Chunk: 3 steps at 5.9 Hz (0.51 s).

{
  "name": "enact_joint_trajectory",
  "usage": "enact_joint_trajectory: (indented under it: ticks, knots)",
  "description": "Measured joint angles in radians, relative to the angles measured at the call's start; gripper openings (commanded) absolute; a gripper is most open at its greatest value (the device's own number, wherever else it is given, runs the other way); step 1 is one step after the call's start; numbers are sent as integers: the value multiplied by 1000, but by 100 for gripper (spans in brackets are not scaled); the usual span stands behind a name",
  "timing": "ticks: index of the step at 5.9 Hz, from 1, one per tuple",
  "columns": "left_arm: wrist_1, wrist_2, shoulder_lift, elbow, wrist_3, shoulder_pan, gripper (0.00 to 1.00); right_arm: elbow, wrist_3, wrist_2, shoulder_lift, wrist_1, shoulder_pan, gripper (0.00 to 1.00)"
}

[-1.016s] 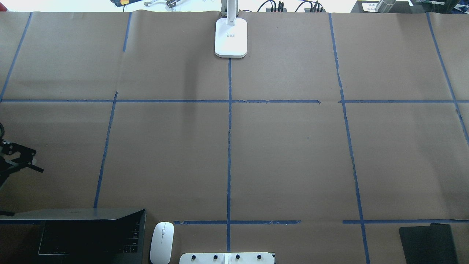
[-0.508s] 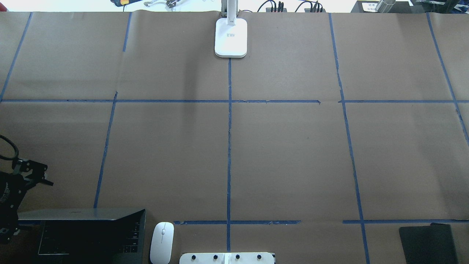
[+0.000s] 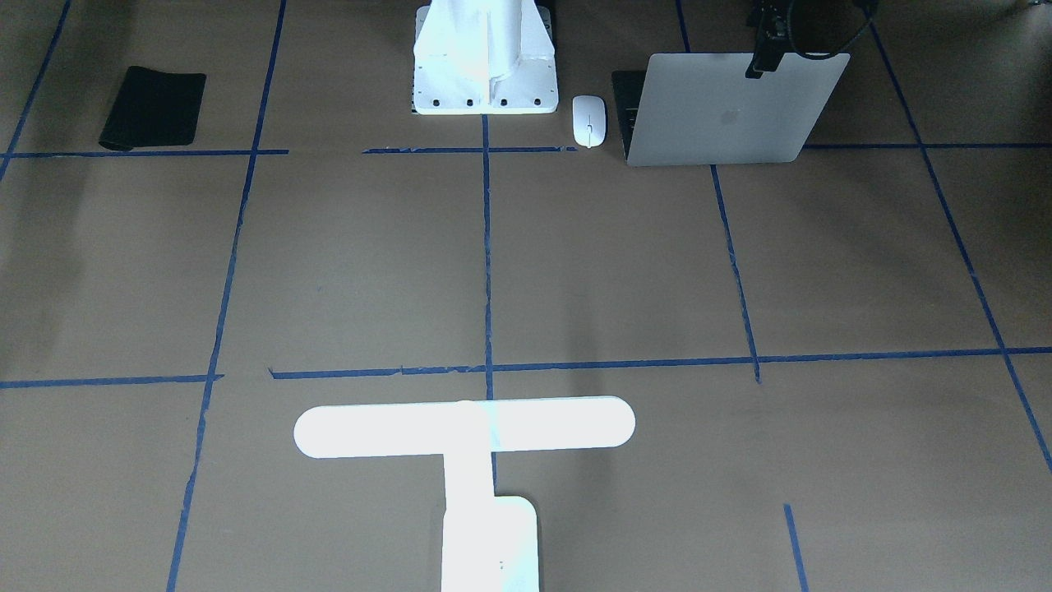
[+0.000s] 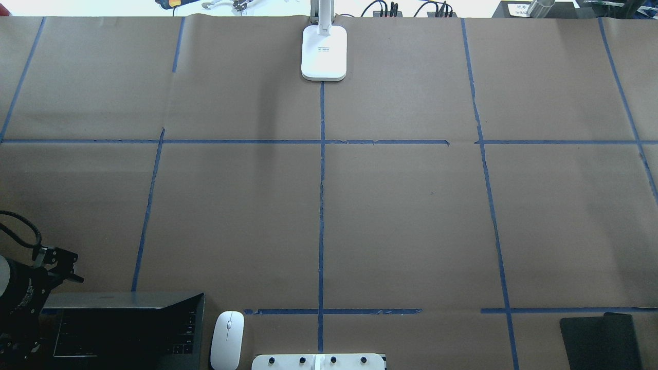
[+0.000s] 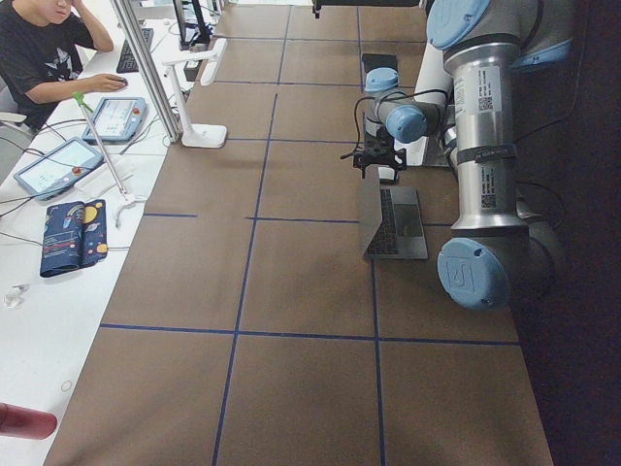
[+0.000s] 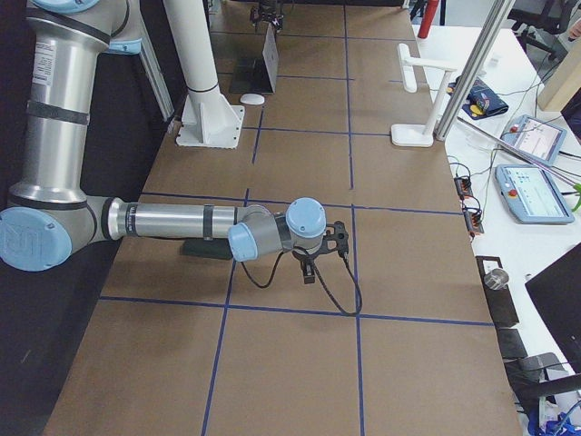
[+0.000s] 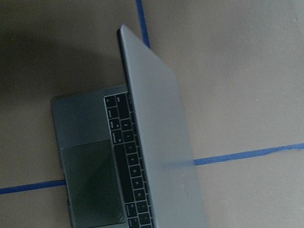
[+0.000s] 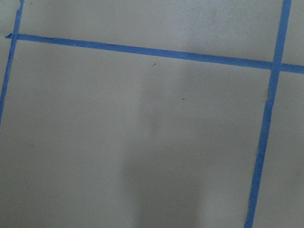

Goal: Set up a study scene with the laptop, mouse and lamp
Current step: 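Lower the left gripper onto the edge of the closed grey laptop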

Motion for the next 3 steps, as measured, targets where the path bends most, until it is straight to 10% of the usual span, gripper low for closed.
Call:
enact_joint_trajectory:
  ticks: [1, 2, 3]
  knots:
    - [2, 23, 0, 11, -18, 23, 58, 0, -1, 0, 0, 13, -3, 100]
    - [3, 32, 0, 22, -35, 32, 6, -1, -1, -1, 0, 18, -6, 100]
    - [3, 35, -1, 26, -43, 34, 0, -1, 0, -1, 0, 20, -6, 100]
